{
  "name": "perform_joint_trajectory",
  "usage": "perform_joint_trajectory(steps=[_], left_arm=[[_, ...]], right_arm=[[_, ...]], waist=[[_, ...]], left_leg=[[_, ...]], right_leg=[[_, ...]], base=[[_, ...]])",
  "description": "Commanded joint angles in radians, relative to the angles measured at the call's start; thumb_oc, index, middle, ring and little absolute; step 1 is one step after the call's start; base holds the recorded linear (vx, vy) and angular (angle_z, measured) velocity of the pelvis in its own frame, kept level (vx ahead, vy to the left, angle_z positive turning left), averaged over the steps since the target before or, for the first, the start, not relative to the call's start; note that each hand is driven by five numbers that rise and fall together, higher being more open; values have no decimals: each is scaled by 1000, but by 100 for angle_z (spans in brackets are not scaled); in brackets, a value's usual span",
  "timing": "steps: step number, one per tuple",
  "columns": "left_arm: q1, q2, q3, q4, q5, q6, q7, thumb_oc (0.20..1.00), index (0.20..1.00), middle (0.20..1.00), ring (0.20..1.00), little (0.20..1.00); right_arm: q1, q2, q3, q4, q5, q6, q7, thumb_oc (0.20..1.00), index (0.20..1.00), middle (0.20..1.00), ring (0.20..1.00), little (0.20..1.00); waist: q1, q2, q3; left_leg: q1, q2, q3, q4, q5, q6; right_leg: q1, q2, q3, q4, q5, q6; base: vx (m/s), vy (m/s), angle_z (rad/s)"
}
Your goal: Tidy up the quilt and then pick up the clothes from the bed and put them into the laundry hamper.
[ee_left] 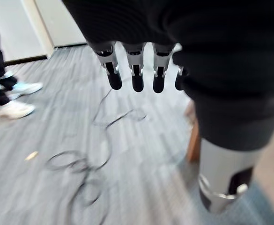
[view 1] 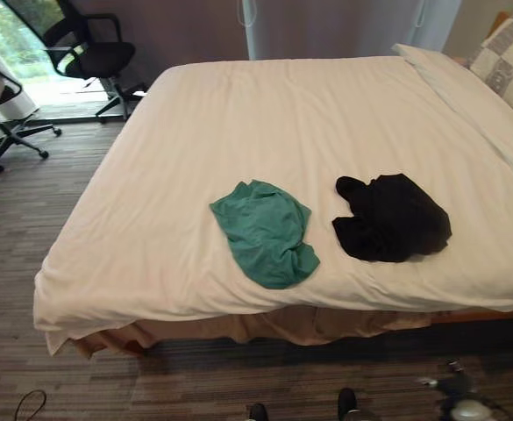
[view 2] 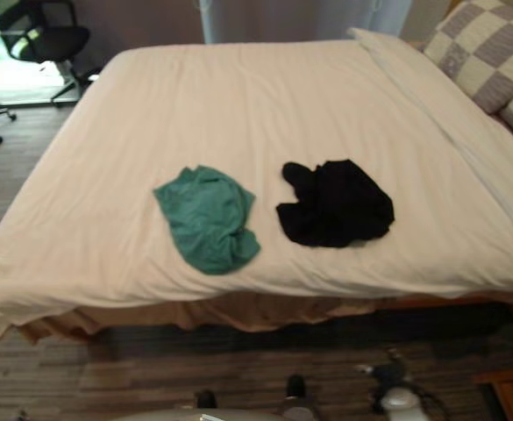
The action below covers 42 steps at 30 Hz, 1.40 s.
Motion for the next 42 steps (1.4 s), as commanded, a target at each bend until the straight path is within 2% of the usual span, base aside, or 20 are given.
perform_joint_trajectory(steps=[1,5,6,8,9,13,14,15,16,18,19,21,24,30,31,32,36,37,41,42], left_arm=[[-99,99,15,-61,-17,-46,81,1000,1000,1000,1000,1000],[-131,197,25,-246,33,-87,118,1000,1000,1000,1000,1000],[-140,246,31,-404,55,-108,114,1000,1000,1000,1000,1000],[-136,256,37,-454,58,-118,108,1000,1000,1000,1000,1000],[-128,291,64,-637,49,-154,85,1000,1000,1000,1000,1000],[-185,339,54,-726,23,-184,59,1000,1000,1000,1000,1000],[-292,366,-16,-714,8,-177,53,1000,1000,1000,1000,1000],[-302,367,-20,-708,7,-177,55,1000,1000,1000,1000,1000],[-416,380,-118,-681,19,-150,43,1000,1000,1000,1000,1000],[-471,387,-163,-652,28,-143,39,1000,1000,1000,1000,1000],[-574,383,-259,-601,59,-113,23,1000,1000,1000,1000,1000],[-652,374,-323,-554,73,-102,19,1000,1000,1000,1000,1000],[-821,309,-461,-403,96,-64,2,1000,1000,1000,1000,1000],[-979,207,-570,-259,155,-29,-2,1000,1000,1000,1000,1000],[-1026,175,-623,-203,211,-24,-20,429,429,429,429,429],[-1035,160,-643,-182,237,-22,-30,200,200,200,200,200],[-1054,106,-722,-117,337,-29,-77,200,200,200,200,200],[-1018,64,-734,-122,355,-45,-98,200,200,200,200,200],[-912,21,-705,-210,306,-73,-112,200,200,200,200,200],[-804,-7,-683,-277,233,-107,-118,200,200,200,200,200]], right_arm=[[-51,6,-14,-53,19,-54,-56,1000,1000,1000,1000,1000],[-26,-92,-92,-198,-49,-78,-87,1000,1000,1000,1000,1000],[-19,-155,-113,-278,-123,-85,-93,1000,1000,1000,1000,1000],[-18,-173,-120,-307,-148,-87,-96,1000,1000,1000,1000,1000],[-16,-231,-141,-383,-221,-87,-91,1000,1000,1000,1000,1000],[-71,-309,-120,-431,-253,-97,-89,1000,1000,1000,1000,1000],[-165,-360,-68,-441,-260,-96,-94,1000,1000,1000,1000,1000],[-172,-361,-67,-436,-260,-96,-95,1000,1000,1000,1000,1000],[-271,-391,-7,-458,-261,-91,-101,1000,1000,1000,1000,1000],[-310,-397,13,-454,-260,-89,-105,1000,1000,1000,1000,1000],[-400,-400,76,-467,-261,-85,-112,1000,1000,1000,1000,1000],[-456,-397,109,-470,-261,-82,-123,1000,1000,1000,1000,1000],[-558,-364,183,-496,-239,-85,-151,1000,1000,1000,1000,1000],[-570,-308,177,-566,-215,-103,-199,1000,1000,1000,1000,1000],[-558,-294,181,-586,-211,-109,-199,1000,1000,1000,1000,1000],[-552,-288,179,-597,-207,-116,-198,1000,1000,1000,1000,1000],[-538,-277,172,-636,-199,-139,-197,1000,1000,1000,1000,1000],[-545,-285,178,-656,-214,-146,-197,1000,1000,1000,1000,1000],[-567,-313,191,-675,-241,-145,-189,1000,1000,1000,1000,1000],[-616,-342,217,-665,-254,-141,-184,1000,1000,1000,1000,1000]], waist=[[-21,-50,35],[-37,-42,36],[-39,-39,40],[-40,-39,38],[-39,-34,43],[-43,-35,54],[-46,-33,89],[-45,-32,91],[-51,-26,126],[-51,-24,137],[-58,-20,165],[-58,-20,184],[-79,-20,221],[-100,-29,259],[-112,-34,270],[-120,-35,278],[-134,-40,288],[-135,-41,290],[-120,-37,281],[-95,-33,274]], left_leg=[[30,43,-3,-1,-75,-70],[42,52,5,-1,-83,-74],[44,56,7,-1,-83,-75],[38,57,7,-1,-78,-75],[41,62,6,-1,-83,-77],[20,67,6,-1,-69,-79],[-12,71,6,-1,-54,-80],[-15,71,6,-1,-53,-80],[-47,71,7,-1,-37,-79],[-61,72,9,0,-31,-79],[-89,71,14,2,-19,-79],[-112,73,18,4,-11,-79],[-164,79,38,3,10,-84],[-211,87,71,0,24,-86],[-218,91,80,-1,27,-89],[-216,94,84,-1,22,-90],[-220,98,96,-1,27,-92],[-210,100,96,-1,19,-94],[-210,103,85,-1,23,-94],[-206,103,72,-1,19,-95]], right_leg=[[3,-50,-7,16,-86,56],[11,-48,-5,12,-93,60],[10,-46,-5,12,-95,61],[3,-46,-3,12,-91,60],[6,-43,-2,10,-97,61],[-17,-38,4,11,-91,60],[-60,-35,15,25,-86,58],[-65,-35,16,28,-87,58],[-107,-31,28,44,-82,54],[-126,-29,31,53,-82,52],[-158,-27,40,60,-76,51],[-187,-26,47,70,-72,51],[-250,-20,64,75,-52,54],[-316,-15,77,71,-32,64],[-327,-15,79,68,-29,66],[-326,-14,79,70,-34,70],[-339,-17,81,74,-28,72],[-328,-18,75,78,-36,73],[-321,-17,66,78,-37,67],[-309,-17,52,82,-48,62]], base=[[0,0,0],[37,-39,-7],[23,-39,-3],[7,-35,-12],[9,-32,-17],[-55,-48,-7],[-162,-42,-2],[-250,-33,-6],[-131,-8,-4],[-135,-16,-7],[-166,-24,-10],[-127,-19,-13],[-87,-35,-14],[-56,-22,-18],[-13,-15,-17],[-20,-14,-11],[-4,-1,-1],[0,0,0],[10,-11,1],[27,-48,2]])
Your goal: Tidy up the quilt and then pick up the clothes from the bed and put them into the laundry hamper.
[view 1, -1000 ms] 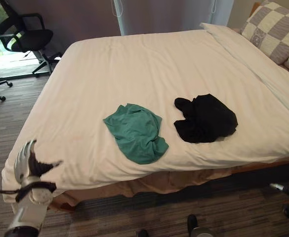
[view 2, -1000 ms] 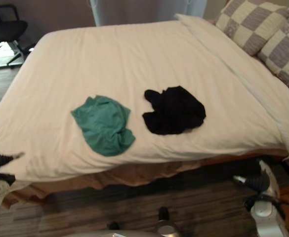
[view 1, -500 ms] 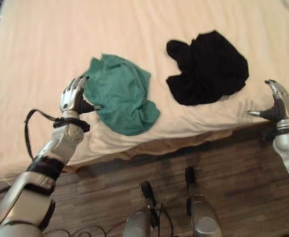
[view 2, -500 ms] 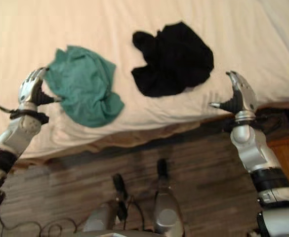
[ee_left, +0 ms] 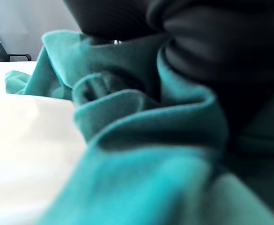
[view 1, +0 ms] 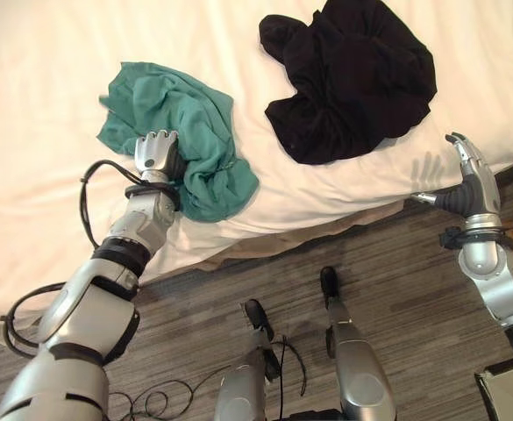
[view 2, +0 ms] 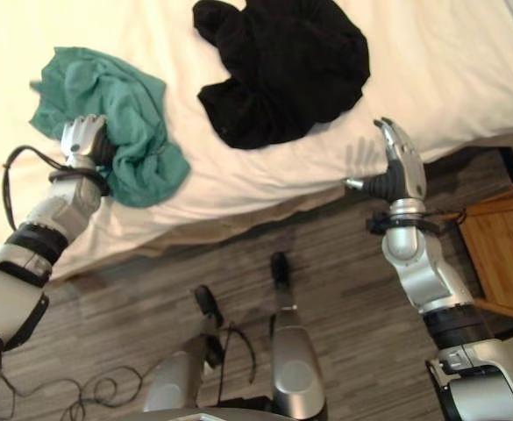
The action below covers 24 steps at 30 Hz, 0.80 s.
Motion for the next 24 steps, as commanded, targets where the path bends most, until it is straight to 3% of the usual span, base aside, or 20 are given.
perform_joint_trajectory(steps=[1,3,4,9,13,14,17,20,22,24], left_arm=[[204,-135,-64,-15,-79,-108,-108,200,200,200,200,200],[330,-148,-14,-66,-199,-135,-136,200,200,200,200,200],[473,-140,42,-138,-299,-160,-156,200,200,200,200,200],[723,-94,125,-242,-397,-191,-199,200,200,200,200,200],[723,-94,126,-242,-396,-191,-199,200,200,200,200,200],[942,-14,167,-386,-558,-228,-262,200,200,200,200,200],[952,-25,148,-409,-581,-238,-266,200,200,200,200,200],[945,-48,140,-407,-600,-232,-265,200,200,200,200,200],[907,-88,124,-414,-596,-224,-248,200,200,200,200,200],[897,-86,116,-428,-574,-229,-250,200,200,200,200,200]], right_arm=[[-116,-61,12,-19,-19,-43,-20,1000,1000,1000,1000,1000],[-172,-109,51,11,-34,-30,-2,1000,1000,1000,1000,1000],[-232,-172,77,66,-33,-18,8,1000,1000,1000,1000,1000],[-362,-281,136,198,6,-3,25,1000,1000,1000,1000,1000],[-363,-280,137,198,6,-3,24,1000,1000,1000,1000,1000],[-786,-384,414,629,78,36,57,1000,1000,1000,1000,1000],[-948,-342,501,847,155,41,66,1000,1000,1000,1000,1000],[-1005,-302,517,964,186,50,72,1000,1000,1000,1000,1000],[-967,-226,508,1100,185,65,127,200,200,200,200,200],[-912,-217,477,1093,192,60,141,200,200,200,200,200]], waist=[[32,-54,-54],[60,-50,-60],[92,-37,-60],[144,3,-61],[143,3,-61],[227,92,-41],[235,133,-18],[245,148,-16],[254,159,-6],[250,153,-8]], left_leg=[[40,73,-42,0,-52,-76],[35,74,-57,0,-46,-80],[23,72,-76,0,-38,-84],[-11,61,-109,0,-16,-92],[-12,61,-109,0,-16,-92],[-97,53,-141,0,20,-107],[-141,55,-143,0,39,-115],[-164,56,-146,0,48,-117],[-164,67,-155,0,63,-126],[-150,68,-161,0,60,-126]], right_leg=[[7,-57,-45,78,-156,101],[14,-57,-59,80,-161,96],[18,-59,-78,85,-166,90],[11,-71,-115,92,-167,80],[10,-71,-116,92,-167,80],[-47,-86,-164,118,-175,72],[-94,-93,-186,149,-183,67],[-119,-90,-194,164,-188,63],[-114,-77,-213,188,-213,51],[-94,-72,-218,187,-221,49]], base=[[35,-73,3],[25,-108,12],[38,-145,24],[9,-80,39],[-23,-42,27],[-118,-151,3],[-104,-83,32],[-42,-36,33],[-31,-100,18],[6,-45,20]])
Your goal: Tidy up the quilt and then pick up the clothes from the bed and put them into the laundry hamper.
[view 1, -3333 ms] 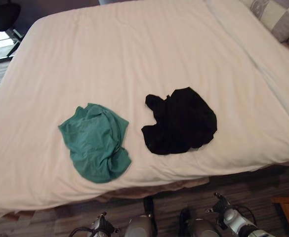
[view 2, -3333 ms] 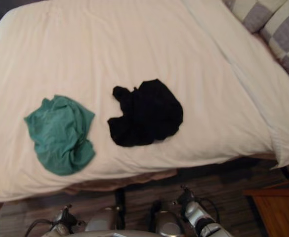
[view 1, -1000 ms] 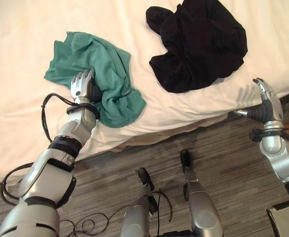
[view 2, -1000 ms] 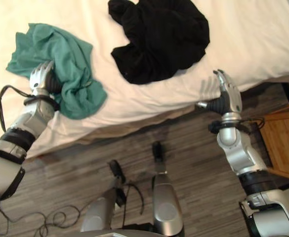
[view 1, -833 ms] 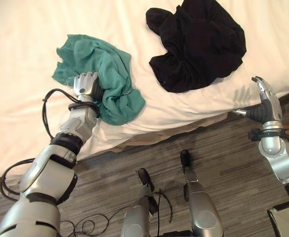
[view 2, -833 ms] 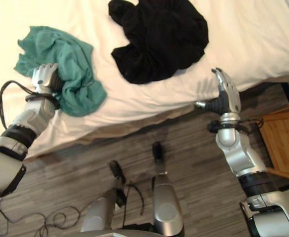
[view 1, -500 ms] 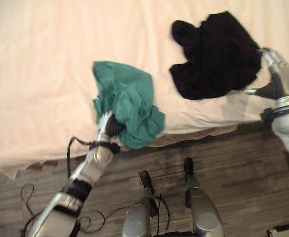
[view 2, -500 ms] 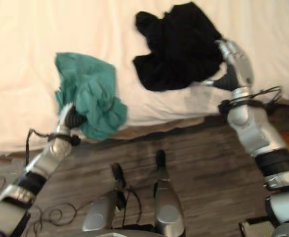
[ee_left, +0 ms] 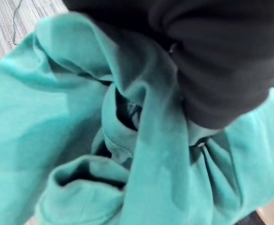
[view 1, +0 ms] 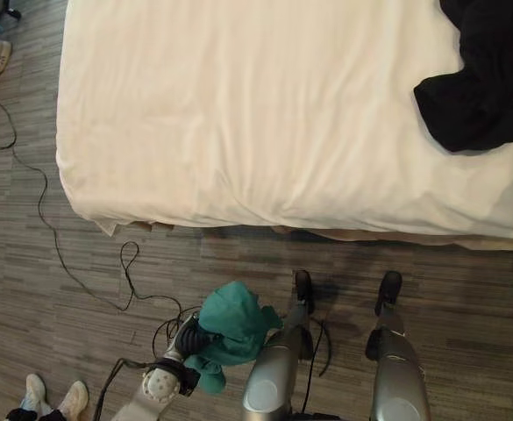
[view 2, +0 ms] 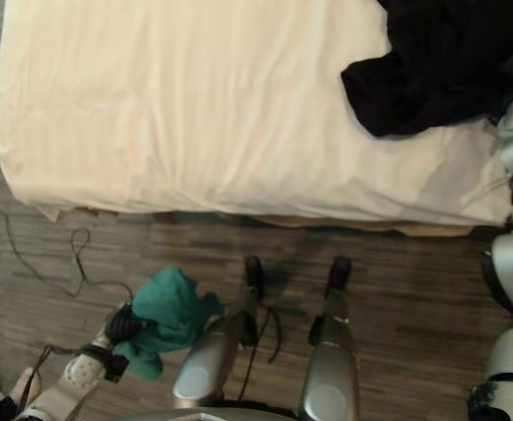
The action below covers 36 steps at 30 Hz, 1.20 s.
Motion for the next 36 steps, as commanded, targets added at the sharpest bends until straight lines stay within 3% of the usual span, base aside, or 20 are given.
perform_joint_trajectory(steps=[1,6,10,11,13,14,16,17,20,24,27,28,29,30,32,33,36], left_arm=[[-57,49,-26,-72,1,-33,8,200,200,200,200,200],[-67,44,-15,-60,14,-28,0,200,200,200,200,200],[-60,26,29,-28,45,-12,-9,200,200,200,200,200],[-44,26,73,-14,68,-1,-18,200,200,200,200,200],[-26,29,117,-1,83,4,-28,200,200,200,200,200],[8,18,176,19,103,18,-43,200,200,200,200,200],[29,0,210,30,106,24,-49,200,200,200,200,200],[30,1,210,30,106,24,-50,200,200,200,200,200],[59,-49,266,82,109,42,-42,200,200,200,200,200],[63,-86,282,137,117,49,-23,200,200,200,200,200],[-1,-172,266,291,29,49,30,200,200,200,200,200],[-2,-172,267,291,29,49,30,200,200,200,200,200],[-22,-197,256,307,-10,39,69,200,200,200,200,200],[-23,-197,256,308,-10,39,69,200,200,200,200,200],[-57,-211,242,335,-37,29,96,200,200,200,200,200],[-97,-221,214,343,-50,27,111,200,200,200,200,200],[-97,-214,241,341,-62,37,121,200,200,200,200,200]], right_arm=[[75,-20,48,-82,30,1,71,200,200,200,200,200],[337,6,-103,-209,71,-16,77,200,200,200,200,200],[701,79,-334,-563,162,-65,63,200,200,200,200,200],[883,115,-447,-731,190,-100,77,200,200,200,200,200],[1050,182,-552,-856,246,-138,107,200,200,200,200,200],[1211,312,-630,-961,321,-172,157,200,200,200,200,200],[1290,395,-657,-1005,370,-180,193,200,200,200,200,200],[1291,396,-658,-1007,370,-179,193,200,200,200,200,200],[1430,526,-656,-1010,438,-164,278,200,200,200,200,200],[1481,601,-551,-875,392,-119,322,200,200,200,200,200],[1333,672,-306,-615,292,-69,349,200,200,200,200,200],[1332,672,-306,-615,292,-70,349,200,200,200,200,200],[1224,678,-206,-578,245,-64,345,200,200,200,200,200],[1223,678,-206,-577,245,-65,345,200,200,200,200,200],[1131,666,-147,-551,177,-71,329,200,200,200,200,200],[1095,636,-150,-546,159,-78,299,200,200,200,200,200],[1108,619,-181,-513,134,-71,266,200,200,200,200,200]], waist=[[10,-69,12],[1,-107,-12],[-33,-154,-56],[-56,-177,-82],[-74,-206,-118],[-99,-241,-164],[-117,-263,-194],[-116,-264,-197],[-143,-295,-250],[-148,-304,-266],[-84,-299,-246],[-85,-300,-247],[-29,-289,-223],[-31,-289,-225],[30,-277,-214],[74,-266,-199],[60,-283,-195]], left_leg=[[36,91,44,-5,-19,-125],[90,97,39,-5,-36,-120],[146,105,48,-5,-65,-114],[181,109,60,-5,-90,-108],[210,109,76,-5,-108,-101],[268,109,107,-5,-139,-92],[304,109,133,-5,-157,-87],[301,108,134,-5,-154,-86],[355,106,167,-5,-174,-81],[375,101,157,-5,-182,-78],[388,91,96,-5,-178,-69],[384,91,95,-5,-176,-69],[356,82,47,-5,-154,-68],[352,81,46,-5,-152,-67],[291,66,-18,-5,-125,-83],[241,71,15,-5,-101,-88],[264,158,337,104,-128,-79]], right_leg=[[2,-21,34,104,-178,62],[71,-15,22,78,-181,64],[141,-10,20,33,-173,70],[172,-8,23,15,-173,75],[199,-6,32,-6,-163,80],[239,-2,55,-25,-159,88],[260,0,75,-37,-154,93],[257,-1,76,-39,-150,92],[287,0,102,-43,-146,97],[306,-8,91,-26,-154,97],[349,-14,53,-12,-176,87],[347,-14,52,-13,-174,87],[353,-17,22,-34,-174,82],[350,-18,21,-34,-172,82],[357,-32,-48,-55,-166,82],[383,-68,-173,-61,-171,86],[437,-116,-326,-32,-177,90]], base=[[4,-28,19],[20,-18,4],[74,-3,0],[117,29,-8],[171,73,-7],[210,122,-21],[125,105,-47],[67,96,-83],[77,120,-44],[14,60,-5],[-25,11,23],[-93,-44,34],[-90,-29,46],[-137,-51,44],[-190,-67,61],[-233,-58,106],[-177,31,274]])
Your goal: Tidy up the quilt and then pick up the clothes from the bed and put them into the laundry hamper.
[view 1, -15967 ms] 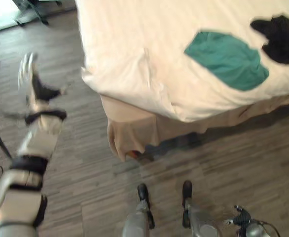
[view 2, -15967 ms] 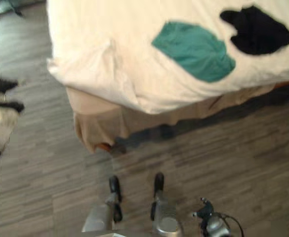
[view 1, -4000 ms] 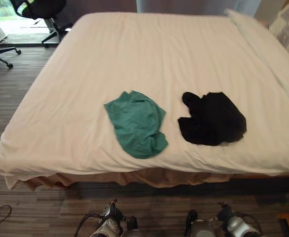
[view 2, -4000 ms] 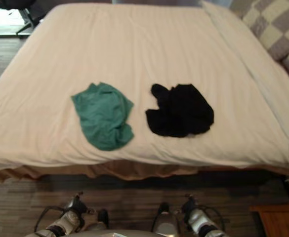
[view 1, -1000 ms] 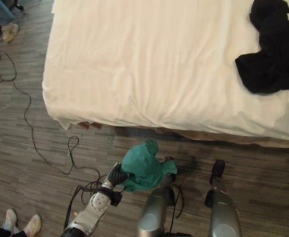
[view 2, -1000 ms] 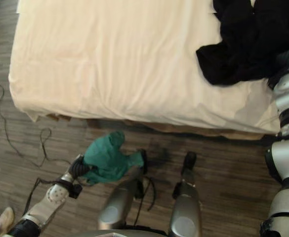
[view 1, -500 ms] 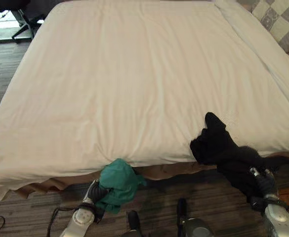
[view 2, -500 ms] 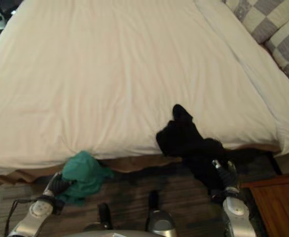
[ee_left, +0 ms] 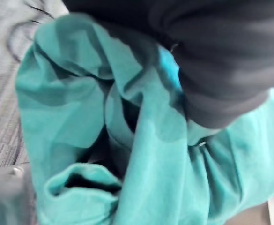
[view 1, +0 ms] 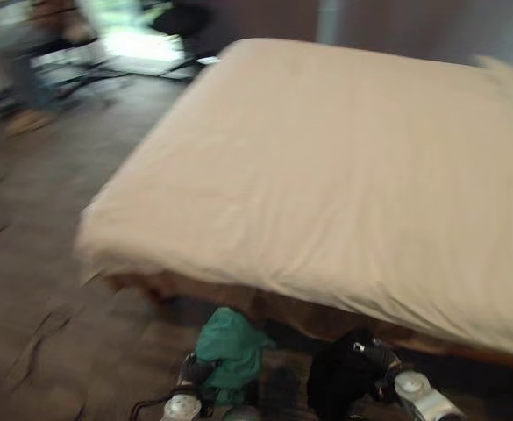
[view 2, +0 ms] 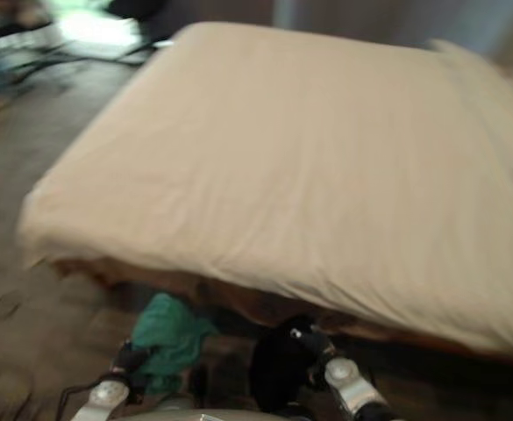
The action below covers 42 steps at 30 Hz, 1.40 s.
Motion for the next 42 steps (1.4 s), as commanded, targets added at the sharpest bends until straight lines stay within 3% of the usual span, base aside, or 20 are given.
perform_joint_trajectory(steps=[1,2,4,7,8,9,11,12,15,17,24,25,31,34,35,36,37,40,41,42], left_arm=[[-14,88,36,-39,-56,-25,44,200,200,200,200,200],[4,99,60,-26,-60,-18,45,200,200,200,200,200],[19,100,74,-16,-66,-15,48,200,200,200,200,200],[37,117,105,40,-29,10,48,200,200,200,200,200],[29,125,103,49,-21,13,47,200,200,200,200,200],[7,134,91,67,-19,14,51,200,200,200,200,200],[-20,137,72,86,-23,13,43,200,200,200,200,200],[-37,134,68,101,-22,12,37,200,200,200,200,200],[-47,135,60,139,-4,5,33,200,200,200,200,200],[-48,141,43,187,59,14,42,200,200,200,200,200],[-23,71,58,228,41,10,23,200,200,200,200,200],[-123,18,-52,439,170,70,54,200,200,200,200,200],[-131,25,-55,423,169,70,59,200,200,200,200,200],[-137,26,-53,426,163,69,55,200,200,200,200,200],[-141,26,-54,428,164,70,55,200,200,200,200,200],[-158,30,-53,420,157,73,60,200,200,200,200,200],[-159,27,-55,418,155,80,64,200,200,200,200,200],[-159,22,-51,419,152,82,68,200,200,200,200,200],[-142,16,-37,418,154,82,65,200,200,200,200,200],[-141,16,-37,417,154,82,65,200,200,200,200,200]], right_arm=[[-102,6,-69,7,-44,-56,-35,200,200,200,200,200],[-69,5,-107,17,-53,-49,-43,200,200,200,200,200],[-44,0,-128,22,-65,-42,-50,200,200,200,200,200],[44,10,-214,63,-96,-23,-60,200,200,200,200,200],[51,18,-227,80,-88,-19,-63,200,200,200,200,200],[48,18,-236,92,-70,-19,-65,200,200,200,200,200],[52,25,-252,116,-35,-15,-65,200,200,200,200,200],[54,21,-260,133,-26,-17,-68,200,200,200,200,200],[62,23,-264,136,-14,-20,-59,200,200,200,200,200],[94,13,-266,135,-23,-16,-40,200,200,200,200,200],[64,10,-265,121,-28,-25,-36,200,200,200,200,200],[39,28,-202,307,-155,44,-106,200,200,200,200,200],[34,29,-191,308,-151,43,-98,200,200,200,200,200],[29,23,-188,317,-151,42,-91,200,200,200,200,200],[30,19,-193,318,-146,42,-92,200,200,200,200,200],[26,1,-203,313,-138,41,-95,200,200,200,200,200],[23,-13,-203,309,-135,46,-95,200,200,200,200,200],[21,-13,-198,315,-132,49,-91,200,200,200,200,200],[26,-13,-198,311,-135,49,-86,200,200,200,200,200],[27,-13,-198,310,-135,49,-86,200,200,200,200,200]], waist=[[24,-7,89],[19,-9,74],[13,-7,64],[-5,-15,71],[-25,-20,85],[-62,-22,95],[-117,-14,103],[-122,-5,106],[-137,4,100],[-179,-17,85],[-161,-7,37],[-50,4,23],[-48,9,31],[-36,0,60],[-29,-5,76],[-14,-19,116],[-3,-33,129],[8,-39,122],[15,-40,100],[18,-44,105]], left_leg=[[76,116,234,100,51,-35],[86,157,341,138,61,-27],[76,161,353,144,75,-24],[95,49,281,88,-2,49],[99,27,254,79,-15,65],[97,23,235,68,-8,67],[107,6,150,37,6,51],[102,-3,122,30,16,56],[118,-5,77,10,5,49],[122,-40,17,24,-19,51],[162,-61,-1,50,-47,53],[239,-137,-207,-20,-18,68],[241,-127,-208,-18,-24,56],[188,-127,-212,145,-55,38],[145,-131,-207,239,-32,21],[-9,-109,-180,476,63,-8],[-75,-94,-140,539,89,2],[-133,-75,-70,526,57,17],[-141,-78,16,389,2,47],[-131,-82,20,385,0,49]], right_leg=[[59,-83,-9,48,-123,107],[94,-87,-80,93,-147,89],[113,-87,-101,115,-163,79],[77,-252,-154,445,-71,129],[43,-276,-97,516,-38,146],[-17,-244,20,542,-66,133],[-143,-60,330,453,-189,112],[-140,-22,379,365,-192,110],[-131,-39,424,240,-160,107],[-130,10,582,116,-155,104],[-49,-3,569,16,-86,120],[84,140,519,17,-192,41],[63,144,505,69,-224,27],[72,140,490,70,-231,12],[85,141,484,65,-234,4],[105,134,459,56,-242,-15],[125,129,441,50,-255,-25],[156,132,429,27,-282,-21],[179,129,409,9,-300,-4],[187,124,411,8,-303,-1]], base=[[-80,63,300],[42,114,285],[106,196,262],[170,328,207],[75,181,210],[57,104,229],[142,43,199],[133,-12,149],[172,-163,103],[197,-125,139],[131,-52,39],[116,-56,-6],[62,-59,13],[68,-112,8],[45,-156,16],[131,-241,27],[103,-196,46],[296,-48,35],[441,32,-15],[586,67,-18]])
